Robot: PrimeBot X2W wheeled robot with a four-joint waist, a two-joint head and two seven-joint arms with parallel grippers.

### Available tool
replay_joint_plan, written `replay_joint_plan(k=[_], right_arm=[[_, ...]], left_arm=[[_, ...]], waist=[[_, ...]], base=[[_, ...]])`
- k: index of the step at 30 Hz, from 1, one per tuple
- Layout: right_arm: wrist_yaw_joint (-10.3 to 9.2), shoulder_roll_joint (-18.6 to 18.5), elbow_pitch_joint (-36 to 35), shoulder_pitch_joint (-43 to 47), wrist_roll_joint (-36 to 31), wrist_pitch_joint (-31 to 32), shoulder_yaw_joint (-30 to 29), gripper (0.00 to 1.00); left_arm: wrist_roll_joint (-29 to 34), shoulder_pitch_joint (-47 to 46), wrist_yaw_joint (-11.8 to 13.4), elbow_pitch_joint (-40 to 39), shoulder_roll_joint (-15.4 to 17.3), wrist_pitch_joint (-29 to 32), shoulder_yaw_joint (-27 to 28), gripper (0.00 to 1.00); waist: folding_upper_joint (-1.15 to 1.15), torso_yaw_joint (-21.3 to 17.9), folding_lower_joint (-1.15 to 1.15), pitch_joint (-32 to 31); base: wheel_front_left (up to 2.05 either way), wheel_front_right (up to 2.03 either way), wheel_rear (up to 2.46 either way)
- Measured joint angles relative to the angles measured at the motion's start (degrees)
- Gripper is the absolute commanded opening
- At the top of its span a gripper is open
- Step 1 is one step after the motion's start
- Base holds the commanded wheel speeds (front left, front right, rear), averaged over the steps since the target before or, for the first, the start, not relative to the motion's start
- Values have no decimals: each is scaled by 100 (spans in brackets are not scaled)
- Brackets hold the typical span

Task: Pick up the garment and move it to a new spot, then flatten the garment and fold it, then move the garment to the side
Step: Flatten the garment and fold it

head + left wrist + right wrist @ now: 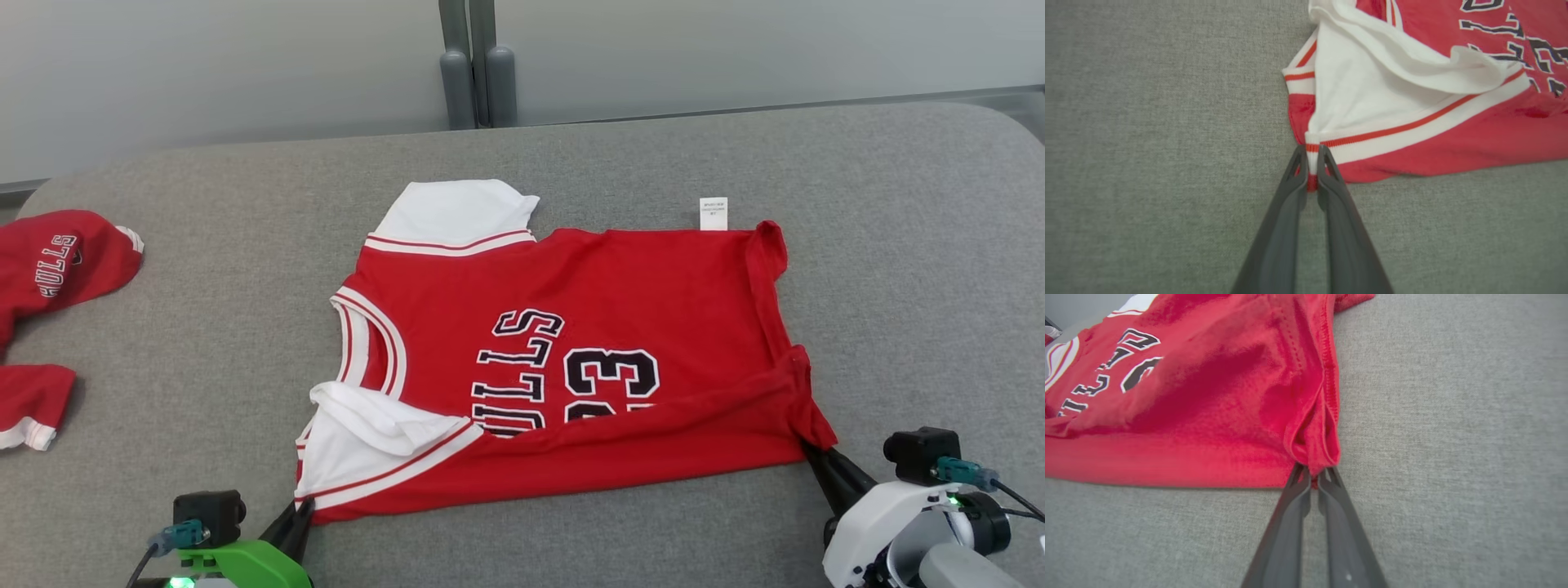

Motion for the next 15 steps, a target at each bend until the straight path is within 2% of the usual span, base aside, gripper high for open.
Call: replay_joint_plan(k=[6,15], right_arm=[[1,-138,-301,380,321,94,-90,0],[8,-637,-1099,1028,953,1017,-126,0]], left_arm=[[-59,315,153,-483,205,347,0,0],[-421,1009,453,-1382,469,1074,67,0]], waist=[[0,74,0,-68],[0,53,0,-25]], base=[[0,0,0],[0,0,0]])
